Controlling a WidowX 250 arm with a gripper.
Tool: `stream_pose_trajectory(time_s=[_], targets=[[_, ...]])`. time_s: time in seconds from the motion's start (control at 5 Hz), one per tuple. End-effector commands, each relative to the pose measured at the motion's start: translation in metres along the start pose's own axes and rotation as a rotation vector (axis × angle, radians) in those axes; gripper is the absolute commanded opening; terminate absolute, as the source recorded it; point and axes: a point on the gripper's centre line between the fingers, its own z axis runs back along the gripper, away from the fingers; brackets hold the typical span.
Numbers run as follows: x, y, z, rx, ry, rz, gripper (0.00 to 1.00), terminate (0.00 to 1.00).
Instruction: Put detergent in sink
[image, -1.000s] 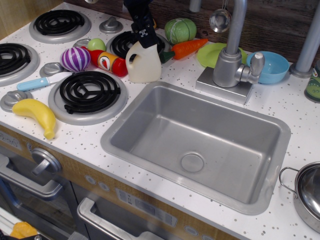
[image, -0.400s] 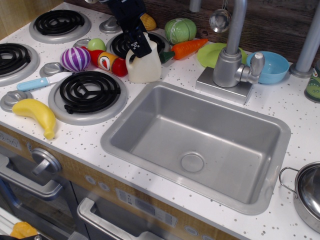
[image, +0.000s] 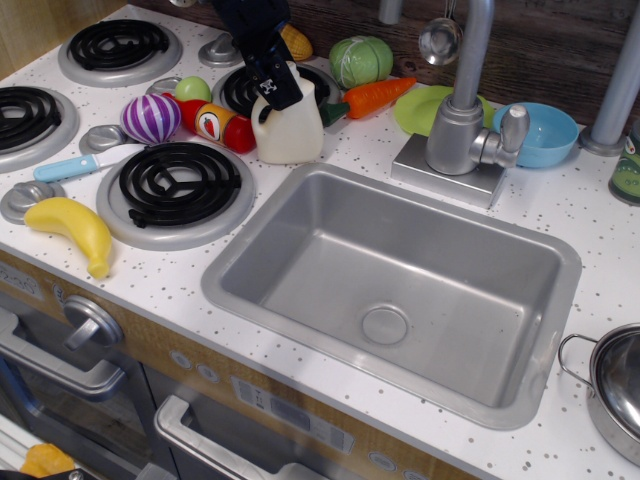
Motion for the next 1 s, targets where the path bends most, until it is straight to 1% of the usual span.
stream_pose_trajectory(time_s=[0.0,0.2,0.4,0.6,0.8], targets=[[0.038,-0.031,0.066,0.138,0.081,0.076,0.0,0.0],[0.036,-0.064,0.074,0.124,0.088,0.213,0.0,0.0],[0.026,-0.092,0.06,0.078,0.029,0.328,0.0,0.0],[0.017,-0.098,0.033,-0.036,-0.026,0.378,0.0,0.0],[0.008,-0.106,0.015,-0.024,-0.057,0.379,0.0,0.0]])
